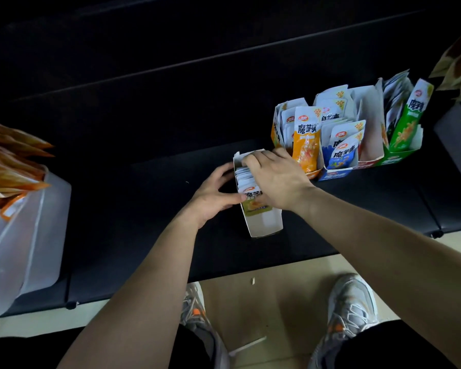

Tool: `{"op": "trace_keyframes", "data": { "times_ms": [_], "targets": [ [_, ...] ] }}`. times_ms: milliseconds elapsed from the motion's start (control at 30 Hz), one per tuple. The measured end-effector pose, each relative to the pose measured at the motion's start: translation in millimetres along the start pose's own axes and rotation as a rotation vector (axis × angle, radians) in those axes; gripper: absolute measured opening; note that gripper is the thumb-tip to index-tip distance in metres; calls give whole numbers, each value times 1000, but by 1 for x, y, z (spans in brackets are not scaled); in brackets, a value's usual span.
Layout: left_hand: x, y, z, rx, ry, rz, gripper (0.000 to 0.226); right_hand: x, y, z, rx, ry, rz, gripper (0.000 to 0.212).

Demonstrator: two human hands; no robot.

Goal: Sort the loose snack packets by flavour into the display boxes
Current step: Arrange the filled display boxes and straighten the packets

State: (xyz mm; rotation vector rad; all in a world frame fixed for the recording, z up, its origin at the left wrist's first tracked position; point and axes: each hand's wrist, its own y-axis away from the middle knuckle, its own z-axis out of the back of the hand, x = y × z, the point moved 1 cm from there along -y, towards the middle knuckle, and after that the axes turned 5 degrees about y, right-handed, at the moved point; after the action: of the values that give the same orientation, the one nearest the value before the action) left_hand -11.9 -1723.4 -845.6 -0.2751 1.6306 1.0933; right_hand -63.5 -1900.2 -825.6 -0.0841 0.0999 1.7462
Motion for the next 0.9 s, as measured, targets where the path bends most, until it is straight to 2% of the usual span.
{"op": "trace_keyframes", "data": {
  "times_ms": [167, 367, 467, 600, 733, 900],
  "targets": [
    [2, -2, -1, -2, -55, 1, 87, -7, -6, -4, 30, -17, 0, 84],
    [1, 1, -3, 18, -125, 2, 89, -9, -2, -15, -114, 7, -40, 79],
    [3, 0, -5, 17, -212, 27, 88, -13, -6, -12, -47, -33, -114, 77],
    [3, 3, -2, 16, -241, 60, 85, -10, -13, -6, 41, -34, -76, 81],
    [0, 3, 3, 12, -242, 58, 76, -12, -9, -3, -41, -44, -97, 89],
    [-5, 1, -9, -81, -237, -13, 67, -17, -10, 3, -81, -111, -161, 85]
  ]
}}
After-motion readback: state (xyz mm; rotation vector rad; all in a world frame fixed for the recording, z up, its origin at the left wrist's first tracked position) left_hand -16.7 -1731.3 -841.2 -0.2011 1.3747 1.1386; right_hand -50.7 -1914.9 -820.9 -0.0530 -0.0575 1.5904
